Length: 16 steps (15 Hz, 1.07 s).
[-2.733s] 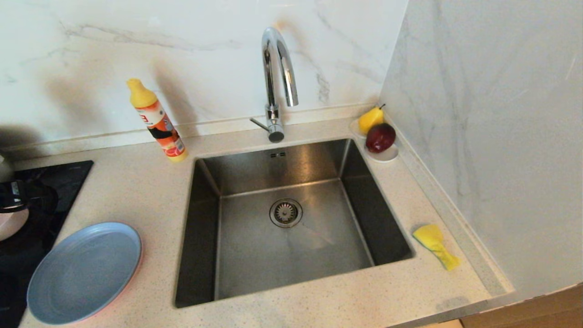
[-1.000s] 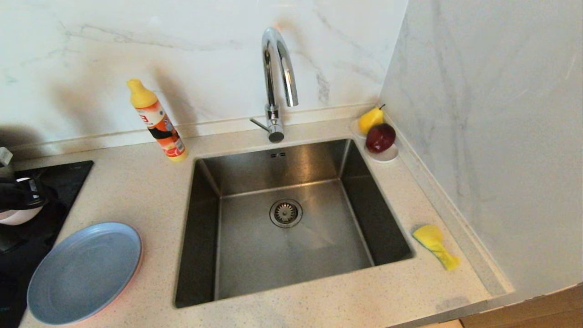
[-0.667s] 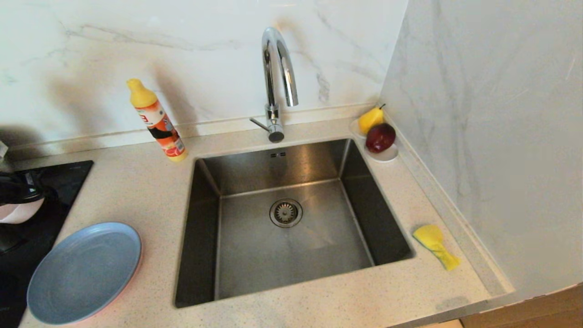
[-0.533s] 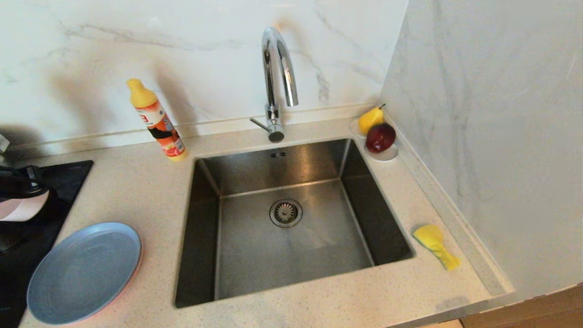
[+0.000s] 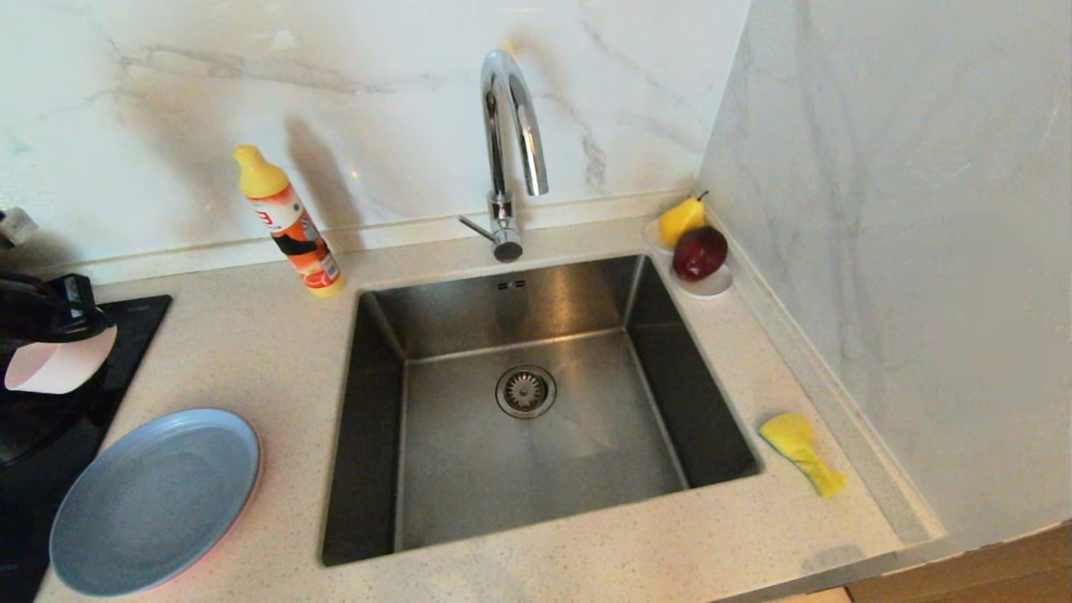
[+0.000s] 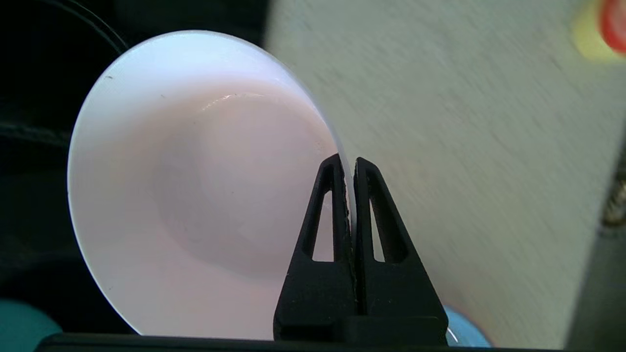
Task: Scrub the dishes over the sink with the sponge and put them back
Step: Place the bowl on the plate
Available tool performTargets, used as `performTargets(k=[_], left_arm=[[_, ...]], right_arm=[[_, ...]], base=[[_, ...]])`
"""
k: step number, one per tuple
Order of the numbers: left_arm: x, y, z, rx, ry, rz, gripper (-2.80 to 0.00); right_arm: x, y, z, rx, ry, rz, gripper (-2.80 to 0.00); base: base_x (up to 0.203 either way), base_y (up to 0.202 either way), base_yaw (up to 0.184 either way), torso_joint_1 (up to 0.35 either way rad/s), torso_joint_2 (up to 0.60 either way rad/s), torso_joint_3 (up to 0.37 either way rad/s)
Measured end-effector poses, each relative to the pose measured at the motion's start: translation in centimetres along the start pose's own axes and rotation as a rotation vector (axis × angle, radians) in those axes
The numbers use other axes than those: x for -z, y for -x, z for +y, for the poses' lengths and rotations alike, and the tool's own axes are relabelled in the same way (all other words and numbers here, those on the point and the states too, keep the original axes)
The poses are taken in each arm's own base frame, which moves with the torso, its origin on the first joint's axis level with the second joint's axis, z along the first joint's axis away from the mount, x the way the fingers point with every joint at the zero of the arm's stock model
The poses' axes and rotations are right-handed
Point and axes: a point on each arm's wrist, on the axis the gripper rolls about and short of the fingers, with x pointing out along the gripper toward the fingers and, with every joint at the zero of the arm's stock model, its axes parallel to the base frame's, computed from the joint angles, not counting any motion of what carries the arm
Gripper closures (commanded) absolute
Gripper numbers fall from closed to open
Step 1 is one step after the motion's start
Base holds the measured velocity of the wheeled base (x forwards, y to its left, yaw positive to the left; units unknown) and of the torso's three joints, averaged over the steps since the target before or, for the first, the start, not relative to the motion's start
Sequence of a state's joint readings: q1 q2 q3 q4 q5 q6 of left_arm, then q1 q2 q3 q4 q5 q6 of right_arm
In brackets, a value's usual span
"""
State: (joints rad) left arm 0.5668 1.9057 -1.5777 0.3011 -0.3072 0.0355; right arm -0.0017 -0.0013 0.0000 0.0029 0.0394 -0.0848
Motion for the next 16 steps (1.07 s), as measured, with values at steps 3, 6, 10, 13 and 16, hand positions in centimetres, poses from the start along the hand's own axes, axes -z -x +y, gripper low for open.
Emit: performTargets(k=[3, 6, 10, 13, 16], left_arm=[[2.0, 1.5, -2.2, 0.034, -0.044, 0.05, 0.0], [4.7, 2.7, -4.7, 0.071, -0.118, 0.11, 0.0], [6.8, 2.6, -7.4, 0.053, -0.189, 0.067, 0.0], [8.4, 2.3, -8.6, 0.07, -0.212, 0.101, 0.0], [9.5, 1.8, -9.3, 0.069, -0.231, 0.118, 0.0]], right_arm=[[0.0, 0.0, 0.0, 0.0, 0.0, 0.0, 0.0], [0.0, 0.0, 0.0, 0.0, 0.0, 0.0, 0.0], [0.0, 0.0, 0.0, 0.0, 0.0, 0.0, 0.0], [0.0, 0.0, 0.0, 0.0, 0.0, 0.0, 0.0], [0.0, 0.0, 0.0, 0.0, 0.0, 0.0, 0.0]], base=[[0.0, 0.0, 0.0, 0.0, 0.0, 0.0], [0.0, 0.0, 0.0, 0.0, 0.0, 0.0], [0.0, 0.0, 0.0, 0.0, 0.0, 0.0], [0.0, 0.0, 0.0, 0.0, 0.0, 0.0], [0.0, 0.0, 0.0, 0.0, 0.0, 0.0]])
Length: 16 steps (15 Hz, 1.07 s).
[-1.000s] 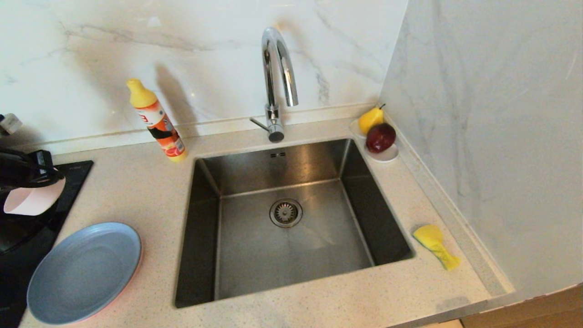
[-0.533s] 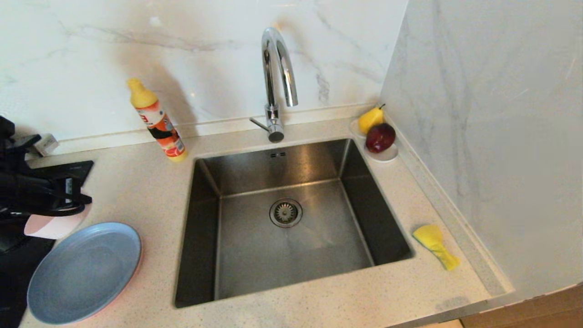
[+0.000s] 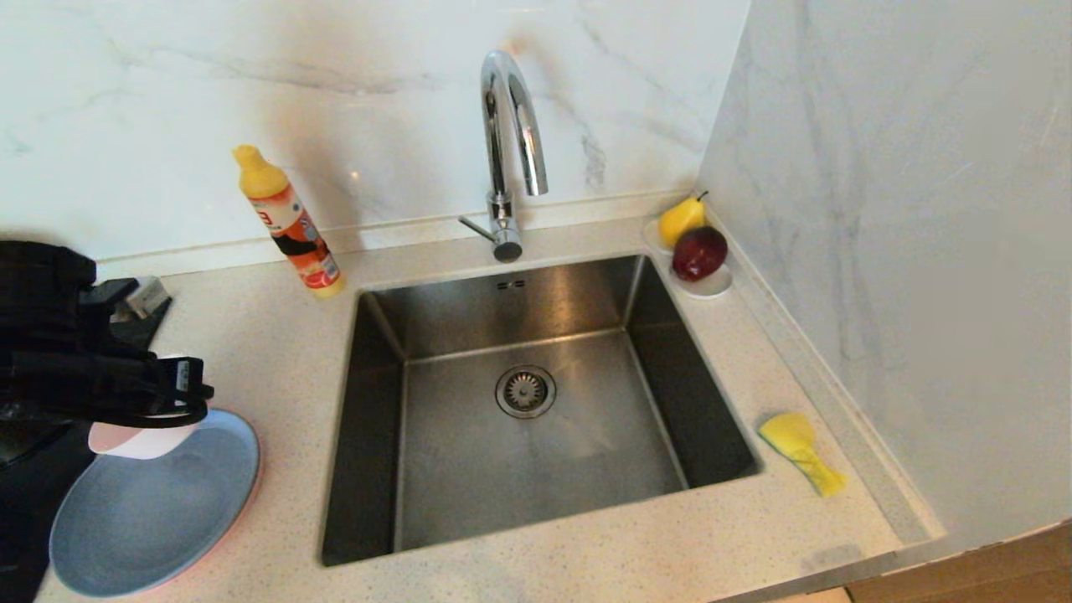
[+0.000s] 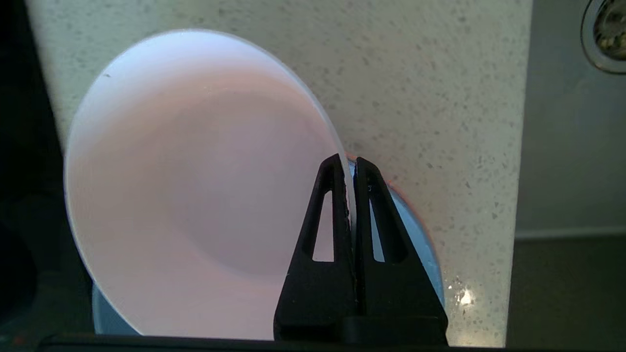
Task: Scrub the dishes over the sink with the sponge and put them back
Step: Place the bowl on the plate
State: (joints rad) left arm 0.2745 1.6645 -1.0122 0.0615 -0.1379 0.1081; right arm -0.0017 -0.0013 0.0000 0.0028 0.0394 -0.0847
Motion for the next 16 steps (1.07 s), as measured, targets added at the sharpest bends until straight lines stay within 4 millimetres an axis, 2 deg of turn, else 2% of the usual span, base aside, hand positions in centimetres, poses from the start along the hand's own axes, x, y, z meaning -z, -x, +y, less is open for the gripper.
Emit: performTargets(k=[5, 8, 13, 16], left_arm=[[0.9, -1.6, -0.2, -0.026, -0.011, -0.02, 0.0], [1.4, -1.7, -0.3, -0.023, -0.006, -0.004, 0.0], [0.7, 0.3, -0.5, -0.024, 0.023, -0.046, 0.0], [1.7, 1.5, -0.8, -0.015, 0.037, 0.009, 0.0]], right_arm=[[0.0, 0.0, 0.0, 0.0, 0.0, 0.0, 0.0], [0.0, 0.0, 0.0, 0.0, 0.0, 0.0, 0.0], [0.0, 0.0, 0.0, 0.0, 0.0, 0.0, 0.0], [0.0, 0.0, 0.0, 0.0, 0.0, 0.0, 0.0]], base=[[0.0, 0.0, 0.0, 0.0, 0.0, 0.0], [0.0, 0.0, 0.0, 0.0, 0.0, 0.0], [0.0, 0.0, 0.0, 0.0, 0.0, 0.0], [0.0, 0.0, 0.0, 0.0, 0.0, 0.0]])
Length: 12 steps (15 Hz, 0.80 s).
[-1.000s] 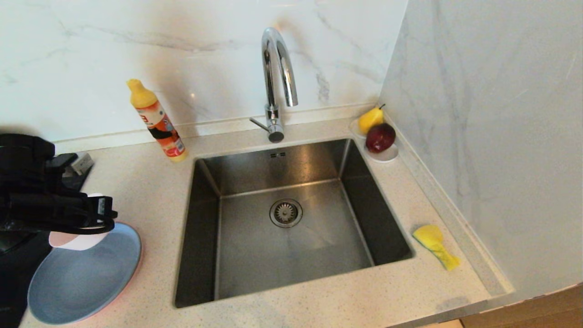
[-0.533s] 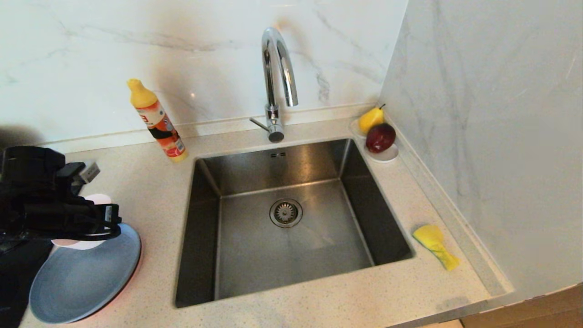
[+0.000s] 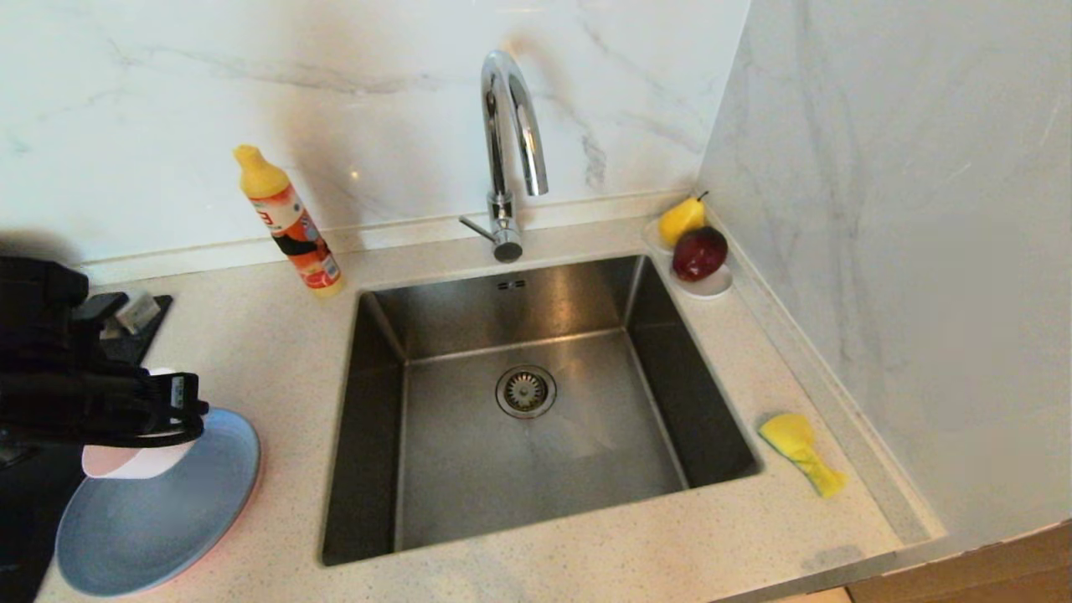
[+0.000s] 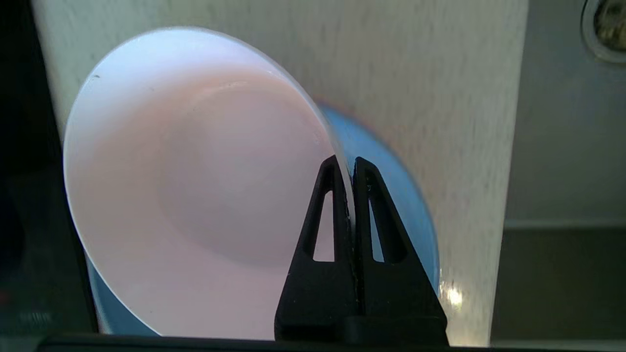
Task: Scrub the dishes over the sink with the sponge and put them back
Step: Place the bowl on the plate
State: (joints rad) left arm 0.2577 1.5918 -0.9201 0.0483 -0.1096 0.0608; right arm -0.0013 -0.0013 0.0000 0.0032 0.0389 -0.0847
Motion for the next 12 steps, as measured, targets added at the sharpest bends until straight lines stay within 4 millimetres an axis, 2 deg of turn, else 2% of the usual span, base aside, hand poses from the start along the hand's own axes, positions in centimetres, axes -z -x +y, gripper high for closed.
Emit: performTargets(k=[4, 10, 11, 12], left_arm=[[2.2, 0.2, -0.2, 0.0, -0.005, 0.05, 0.0], [3.3, -0.1, -0.2, -0.005, -0.012, 0.057, 0.0], [3.4, -0.2, -0.2, -0.01, -0.012, 0.061, -2.8], [3.5, -0.3, -0.2, -0.026, -0.011, 0.068, -2.8]], right_arm=[[0.0, 0.0, 0.0, 0.0, 0.0, 0.0, 0.0], [0.0, 0.0, 0.0, 0.0, 0.0, 0.0, 0.0], [0.0, 0.0, 0.0, 0.0, 0.0, 0.0, 0.0], [0.0, 0.0, 0.0, 0.0, 0.0, 0.0, 0.0]], base=[[0.0, 0.0, 0.0, 0.0, 0.0, 0.0], [0.0, 0.0, 0.0, 0.0, 0.0, 0.0], [0.0, 0.0, 0.0, 0.0, 0.0, 0.0], [0.0, 0.0, 0.0, 0.0, 0.0, 0.0]])
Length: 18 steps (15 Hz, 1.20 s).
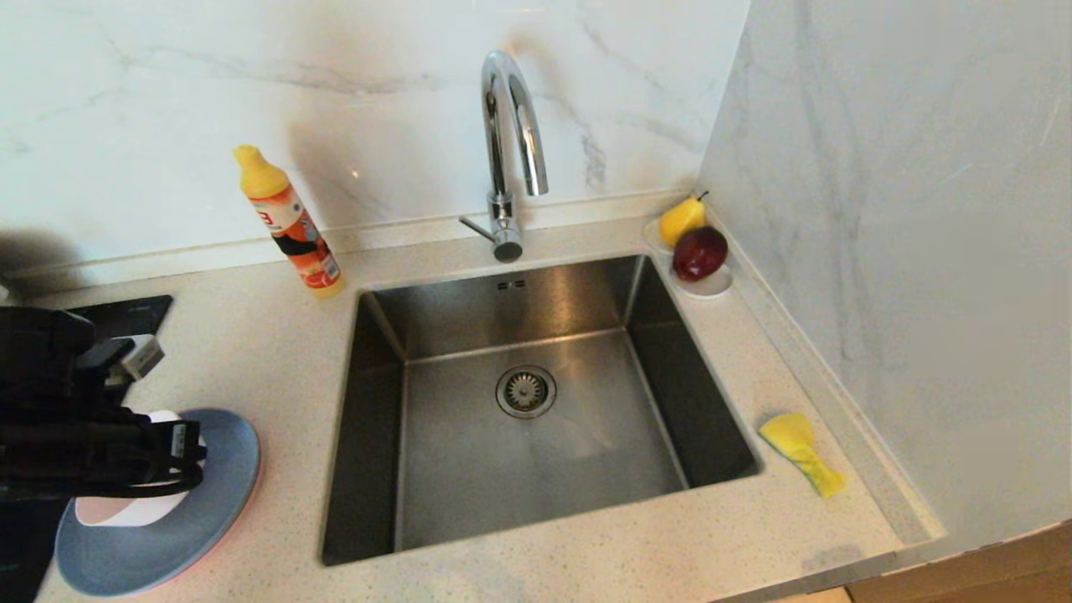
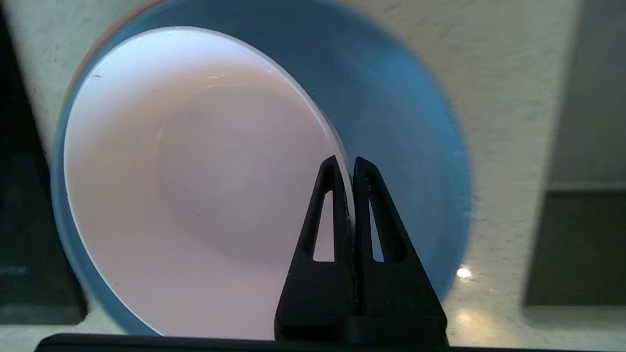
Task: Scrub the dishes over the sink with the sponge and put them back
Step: Place the bowl on the plate, then place the bowl on the bowl
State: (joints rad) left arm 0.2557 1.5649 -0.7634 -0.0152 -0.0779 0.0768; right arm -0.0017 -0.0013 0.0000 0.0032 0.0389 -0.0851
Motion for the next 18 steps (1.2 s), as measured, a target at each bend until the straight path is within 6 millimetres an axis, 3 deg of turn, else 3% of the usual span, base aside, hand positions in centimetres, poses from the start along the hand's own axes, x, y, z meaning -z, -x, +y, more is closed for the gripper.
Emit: performTargets(k=[6, 9, 10, 14, 18], left_arm=[[-0.5, 0.4, 0.0, 0.001, 0.044, -0.029, -2.8], [-2.4, 2.2, 0.0, 0.0, 0.12, -0.128, -2.8], [-3.2, 3.0, 0.2, -0.006, 0.153, -0.166, 0.0], [-4.7, 5.6, 2.2, -0.069, 0.301, -0.22, 0.0], [-5.1, 6.2, 5.8, -0.18, 0.414, -0.245, 0.0]], right_arm=[[0.0, 0.0, 0.0, -0.001, 0.0, 0.0, 0.0], [0.0, 0.0, 0.0, -0.001, 0.0, 0.0, 0.0], [0.0, 0.0, 0.0, 0.0, 0.0, 0.0, 0.0], [0.0, 0.0, 0.0, 0.0, 0.0, 0.0, 0.0], [0.0, 0.0, 0.0, 0.0, 0.0, 0.0, 0.0]], base=[[0.0, 0.0, 0.0, 0.0, 0.0, 0.0], [0.0, 0.0, 0.0, 0.0, 0.0, 0.0], [0.0, 0.0, 0.0, 0.0, 0.0, 0.0], [0.0, 0.0, 0.0, 0.0, 0.0, 0.0], [0.0, 0.0, 0.0, 0.0, 0.0, 0.0]])
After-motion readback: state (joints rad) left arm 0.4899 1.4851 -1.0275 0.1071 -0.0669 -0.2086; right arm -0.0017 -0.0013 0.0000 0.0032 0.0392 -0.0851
